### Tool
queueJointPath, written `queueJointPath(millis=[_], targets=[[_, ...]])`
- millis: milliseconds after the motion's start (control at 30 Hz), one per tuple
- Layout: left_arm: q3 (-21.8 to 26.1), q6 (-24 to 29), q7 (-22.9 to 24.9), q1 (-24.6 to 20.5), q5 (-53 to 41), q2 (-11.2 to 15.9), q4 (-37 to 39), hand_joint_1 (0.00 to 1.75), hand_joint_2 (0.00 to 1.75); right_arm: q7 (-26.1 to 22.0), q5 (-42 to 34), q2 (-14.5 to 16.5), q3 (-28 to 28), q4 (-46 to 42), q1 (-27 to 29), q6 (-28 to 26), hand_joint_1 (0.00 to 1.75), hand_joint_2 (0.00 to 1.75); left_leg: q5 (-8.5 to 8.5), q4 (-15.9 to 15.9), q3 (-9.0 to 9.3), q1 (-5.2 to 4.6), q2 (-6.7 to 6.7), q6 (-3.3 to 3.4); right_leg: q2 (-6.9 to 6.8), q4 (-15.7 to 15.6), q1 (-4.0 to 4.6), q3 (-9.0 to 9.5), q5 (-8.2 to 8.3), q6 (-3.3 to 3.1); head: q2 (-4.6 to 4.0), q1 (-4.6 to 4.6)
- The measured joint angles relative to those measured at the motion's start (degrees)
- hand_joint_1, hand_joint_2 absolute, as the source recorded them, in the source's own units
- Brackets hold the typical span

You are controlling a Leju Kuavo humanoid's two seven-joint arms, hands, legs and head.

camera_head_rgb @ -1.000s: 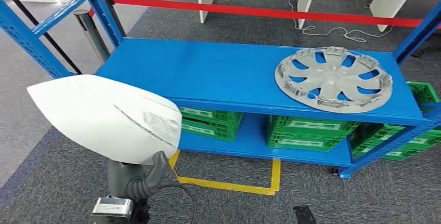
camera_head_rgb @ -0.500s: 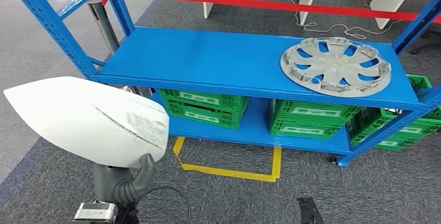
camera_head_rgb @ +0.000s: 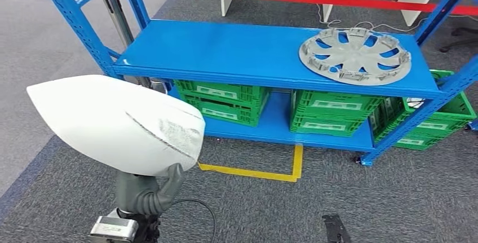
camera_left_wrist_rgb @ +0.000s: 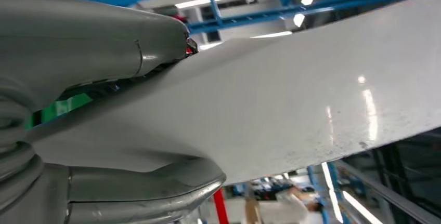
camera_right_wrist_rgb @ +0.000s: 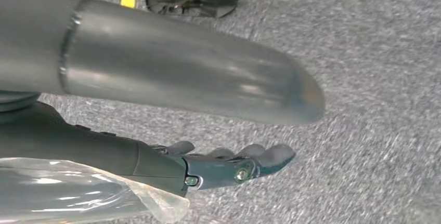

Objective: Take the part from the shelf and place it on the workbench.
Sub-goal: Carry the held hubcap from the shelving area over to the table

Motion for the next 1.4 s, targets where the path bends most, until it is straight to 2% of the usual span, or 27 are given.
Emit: queueJointPath(millis=[33, 100, 133, 167, 200, 233, 300, 367, 400, 467, 500, 567, 633, 667, 700, 733, 800, 867, 900, 1000, 1067, 1133, 1200, 1233, 1267, 1333, 1400], targets=[[0.0, -0.23, -0.01, 0.0, 0.0, 0.01, 0.07, 1.75, 1.75, -0.17, -0.07, -0.02, -0.01, 0.0, 0.07, 0.03, 0.0, 0.0, -2.38, 1.75, -0.42, 0.14, -0.08, -0.45, -0.13, -0.02, -0.08, -0.6, 0.69, -0.42, -0.01, -0.07], [0.0, -0.83, -0.05, -0.01, 0.02, 0.01, 0.26, 1.75, 1.75, -0.46, -0.3, -0.04, -0.02, -0.01, 0.17, 0.03, 0.0, 0.0, -8.9, 8.38, -1.51, 0.54, -0.12, -1.24, -0.26, 0.08, -0.1, -1.95, 2.01, -0.85, -0.01, -0.21], [0.01, -1.18, -0.13, -0.02, 0.13, 0.01, 0.37, 1.75, 1.75, -0.57, -0.44, -0.04, -0.03, -0.01, 0.28, 0.1, 0.0, 0.0, -11.1, 12.2, -1.91, 0.72, -0.12, -1.51, -0.3, 0.2, -0.09, -2.63, 2.63, -0.84, -0.01, -0.23], [0.01, -1.56, -0.23, -0.03, 0.31, 0.01, 0.49, 1.75, 1.75, -0.64, -0.59, -0.05, -0.06, -0.01, 0.4, 0.23, 0.0, 0.0, -11.81, 15.08, -1.9, 0.9, -0.12, -1.71, -0.35, 0.43, -0.08, -3.4, 3.24, -0.76, -0.01, -0.22], [0.02, -1.97, -0.39, -0.06, 0.52, 0.0, 0.62, 1.75, 1.75, -0.7, -0.69, -0.07, -0.09, -0.01, 0.53, 0.37, 0.0, 0.0, -11.17, 16.39, -1.25, 1.09, -0.11, -1.85, -0.4, 0.77, -0.08, -4.28, 3.8, -0.64, -0.01, -0.21], [0.02, -2.35, -0.6, -0.15, 0.78, -0.03, 0.75, 1.75, 1.75, -0.73, -0.74, -0.08, -0.13, -0.01, 0.62, 0.49, 0.0, 0.0, -9.75, 15.62, 0.31, 1.26, -0.11, -1.93, -0.44, 1.18, -0.1, -5.26, 4.29, -0.49, -0.01, -0.21], [0.02, -2.88, -1.0, -0.48, 1.19, -0.22, 1.02, 1.75, 1.75, -0.75, -0.76, -0.11, -0.19, -0.01, 0.7, 0.58, 0.0, 0.0, -7.62, 8.91, 5.68, 1.47, -0.15, -1.85, -0.44, 2.15, -0.12, -7.09, 5.0, -0.04, -0.01, -0.25], [0.02, -3.12, -1.32, -0.89, 1.64, -0.59, 1.29, 1.75, 1.75, -0.78, -0.76, -0.19, -0.24, -0.01, 0.69, 0.59, 0.0, 0.0, -8.16, 1.9, 10.06, 1.33, -0.3, -1.36, -0.37, 2.9, -0.08, -8.28, 5.61, 0.57, -0.01, -0.19], [0.03, -3.11, -1.49, -1.04, 1.86, -0.75, 1.41, 1.75, 1.75, -0.81, -0.77, -0.24, -0.25, -0.01, 0.69, 0.6, 0.0, 0.0, -8.77, 0.21, 10.77, 1.18, -0.37, -1.06, -0.35, 3.09, -0.09, -8.77, 5.99, 0.92, -0.01, -0.17], [0.05, -2.9, -1.83, -1.16, 2.32, -0.97, 1.6, 1.75, 1.75, -0.98, -0.86, -0.33, -0.28, -0.01, 0.76, 0.7, 0.0, 0.0, -8.67, -0.64, 10.22, 1.0, -0.34, -0.11, -0.3, 3.22, -0.29, -9.62, 6.6, 1.67, -0.01, -0.15], [0.07, -2.71, -1.95, -1.21, 2.5, -1.07, 1.64, 1.75, 1.75, -1.14, -0.96, -0.39, -0.33, -0.01, 0.86, 0.89, 0.0, 0.0, -8.33, -0.84, 9.8, 0.98, -0.28, 0.5, -0.22, 3.71, -0.41, -10.25, 6.06, 1.96, -0.01, -0.11], [0.11, -2.41, -2.03, -1.29, 2.72, -1.33, 1.71, 1.75, 1.75, -1.41, -1.03, -0.53, -0.52, -0.01, 1.05, 1.6, 0.0, 0.0, -7.33, -1.08, 8.86, 0.91, -0.21, 1.63, 0.04, 7.56, -0.5, -12.16, 2.44, 2.23, 0.0, 0.03], [0.2, -2.19, -2.03, -1.33, 2.83, -1.49, 1.86, 1.75, 1.75, -1.32, -0.56, -0.58, -0.63, -0.01, 1.15, 2.49, 0.0, 0.0, -6.39, -1.06, 7.72, 0.54, -0.37, 2.13, 0.18, 14.87, -0.47, -14.73, -2.11, 2.2, 0.0, 0.17], [0.25, -2.09, -2.03, -1.33, 2.87, -1.5, 1.98, 1.75, 1.75, -1.16, -0.2, -0.59, -0.62, -0.01, 1.21, 2.79, 0.0, 0.0, -5.92, -1.03, 7.12, 0.32, -0.56, 2.22, 0.19, 17.96, -0.45, -15.57, -3.12, 2.13, -0.01, 0.17], [0.29, -2.01, -2.03, -1.34, 2.93, -1.5, 2.13, 1.75, 1.75, -1.0, 0.1, -0.62, -0.61, -0.01, 1.29, 2.98, 0.0, 0.0, -5.46, -1.0, 6.53, 0.12, -0.81, 2.28, 0.22, 19.47, -0.42, -15.62, -3.01, 1.99, -0.01, 0.16], [0.32, -1.95, -2.03, -1.33, 3.0, -1.51, 2.28, 1.75, 1.75, -0.88, 0.28, -0.66, -0.61, -0.01, 1.38, 3.04, 0.0, 0.0, -5.02, -0.97, 6.01, -0.04, -1.2, 2.29, 0.32, 18.84, -0.34, -14.55, -1.9, 1.76, -0.01, 0.15], [0.4, -1.91, -2.03, -1.35, 3.14, -1.54, 2.48, 1.75, 1.75, -0.93, 0.42, -0.73, -0.61, -0.02, 1.45, 3.05, 0.0, 0.0, -4.26, -0.91, 5.22, -0.18, -2.19, 2.14, 1.46, 11.89, -0.09, -9.44, 1.0, 1.09, -0.01, 0.16], [0.55, -1.92, -2.04, -1.47, 3.25, -1.67, 2.53, 1.75, 1.75, -1.34, 0.32, -0.78, -0.61, -0.04, 1.4, 3.08, 0.0, 0.0, -3.61, -0.78, 4.63, -0.29, -3.15, 1.76, 3.52, 4.32, 0.01, -4.22, 1.9, 0.54, -0.01, 0.12], [0.62, -1.94, -2.04, -1.55, 3.33, -1.76, 2.52, 1.75, 1.75, -1.7, 0.1, -0.8, -0.62, -0.06, 1.41, 3.13, 0.0, 0.0, -3.25, -0.7, 4.36, -0.3, -3.62, 1.52, 4.15, 2.34, 0.03, -2.94, 1.7, 0.4, -0.01, 0.19], [0.86, -1.58, -2.06, -1.34, 3.11, -1.87, 2.5, 1.75, 1.75, -3.78, -1.97, -0.72, -1.24, -0.08, 1.7, 3.81, 0.0, 0.0, -2.62, -0.37, 3.57, -0.43, -4.72, 0.6, 2.79, 1.33, -0.17, -2.81, 1.99, 0.08, -0.01, 0.39], [1.17, -0.66, -2.08, -0.76, 2.56, -1.86, 2.43, 1.75, 1.75, -5.46, -3.74, -0.58, -2.43, -0.09, 1.98, 4.36, 0.0, 0.0, -5.04, 2.81, 2.15, -0.42, -3.45, -0.15, 1.38, 1.0, -0.49, -2.96, 2.5, -0.38, -0.01, 0.03], [1.49, 0.24, -2.1, -0.06, 2.3, -1.83, 2.39, 1.75, 1.75, -6.31, -4.64, -0.54, -3.48, -0.09, 2.47, 4.67, 0.0, 0.0, -9.36, 10.09, -0.61, 0.07, -1.62, -0.92, -0.05, 1.0, -0.45, -3.14, 2.66, -0.59, -0.01, -0.33], [1.81, 0.76, -2.1, 0.59, 2.26, -1.75, 2.39, 1.75, 1.75, -6.51, -5.0, -0.52, -4.14, -0.09, 3.06, 4.89, 0.0, 0.0, -11.34, 15.73, -2.37, 0.6, -1.02, -1.5, -1.61, 1.07, -0.41, -3.27, 2.68, -0.6, -0.01, -0.36], [1.93, 0.95, -2.1, 0.87, 2.33, -1.69, 2.39, 1.75, 1.75, -6.56, -5.42, -0.48, -4.47, -0.09, 3.24, 5.08, 0.0, 0.0, -10.71, 15.7, -1.92, 0.83, -0.83, -1.7, -2.37, 1.11, -0.41, -3.31, 2.67, -0.57, -0.01, -0.36], [2.03, 1.18, -2.1, 1.13, 2.45, -1.66, 2.38, 1.75, 1.75, -6.71, -6.13, -0.41, -4.89, -0.09, 3.32, 5.34, 0.0, 0.0, -9.21, 13.5, -0.47, 1.03, -0.49, -1.83, -3.07, 1.16, -0.43, -3.29, 2.63, -0.51, -0.01, -0.37], [2.12, 1.95, -2.1, 1.71, 2.87, -1.6, 2.25, 1.75, 1.75, -7.39, -8.33, -0.22, -6.22, -0.09, 3.44, 5.86, 0.0, 0.0, -6.0, 5.7, 4.03, 1.07, 1.42, -1.85, -4.24, 1.27, -0.36, -3.21, 2.4, -0.15, -0.01, -0.38], [2.15, 2.98, -2.06, 2.46, 3.12, -1.49, 1.92, 1.75, 1.75, -7.94, -9.91, -0.1, -7.87, -0.09, 3.69, 6.0, 0.0, 0.0, -5.08, 0.63, 6.69, 0.65, 3.22, -1.28, -5.21, 1.4, -0.12, -3.26, 2.19, 0.36, -0.01, -0.32]])
